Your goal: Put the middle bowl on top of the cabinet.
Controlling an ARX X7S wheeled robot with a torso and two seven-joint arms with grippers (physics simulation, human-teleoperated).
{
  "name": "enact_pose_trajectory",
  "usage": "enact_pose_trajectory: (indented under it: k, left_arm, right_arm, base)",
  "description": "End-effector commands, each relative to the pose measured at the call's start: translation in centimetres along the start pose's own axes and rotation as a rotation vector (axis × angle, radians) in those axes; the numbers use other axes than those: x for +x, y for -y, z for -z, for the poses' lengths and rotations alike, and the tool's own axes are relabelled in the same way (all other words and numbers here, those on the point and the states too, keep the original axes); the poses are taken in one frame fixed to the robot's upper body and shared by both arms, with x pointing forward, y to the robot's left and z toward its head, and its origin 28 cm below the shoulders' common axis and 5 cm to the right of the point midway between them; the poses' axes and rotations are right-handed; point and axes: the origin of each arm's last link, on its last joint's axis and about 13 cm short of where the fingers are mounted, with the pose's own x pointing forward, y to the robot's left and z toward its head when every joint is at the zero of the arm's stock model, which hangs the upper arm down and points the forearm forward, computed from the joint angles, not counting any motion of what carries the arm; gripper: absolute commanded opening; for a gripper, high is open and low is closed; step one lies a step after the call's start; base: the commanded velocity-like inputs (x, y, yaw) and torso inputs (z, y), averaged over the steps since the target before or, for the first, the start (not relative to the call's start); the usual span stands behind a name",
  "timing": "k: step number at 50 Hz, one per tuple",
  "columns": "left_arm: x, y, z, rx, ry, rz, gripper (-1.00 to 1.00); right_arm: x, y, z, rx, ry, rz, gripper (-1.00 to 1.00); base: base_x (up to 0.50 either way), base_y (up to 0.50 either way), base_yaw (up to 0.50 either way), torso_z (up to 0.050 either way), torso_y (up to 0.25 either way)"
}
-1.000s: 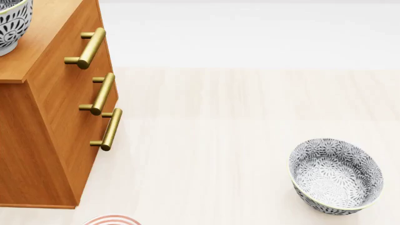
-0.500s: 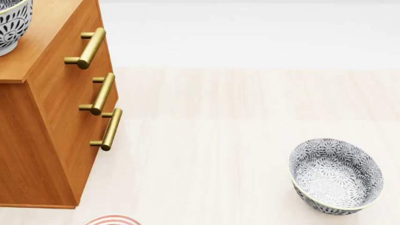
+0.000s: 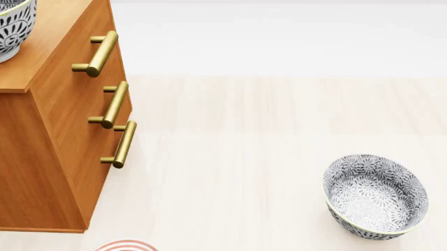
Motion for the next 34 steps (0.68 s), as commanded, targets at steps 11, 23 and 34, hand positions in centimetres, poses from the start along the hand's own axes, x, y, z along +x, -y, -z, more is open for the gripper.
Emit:
enact_pose_trajectory:
  k: [11, 23, 34]
  left_arm:
    - [-5.3, -1.8, 1.6, -0.027, 0.255, 0.338, 1.00]
    - [-7.6, -2.8, 3.4, -0.022, 0.307, 0.452, 1.00]
    - [-8.9, -3.8, 5.8, -0.027, 0.330, 0.507, 1.00]
  right_arm:
    - [0.2, 0.1, 0.3, -0.005, -0.016, -0.021, 1.00]
    - [0.1, 0.1, 0.3, -0.010, -0.020, -0.026, 1.00]
    - [0.1, 0.3, 0.3, -0.010, -0.018, -0.018, 1.00]
  base:
    - [0.00, 0.00, 0.00, 0.000, 0.000]
    - [0.00, 0.00, 0.00, 0.000, 0.000]
    - [0.00, 0.00, 0.00, 0.000, 0.000]
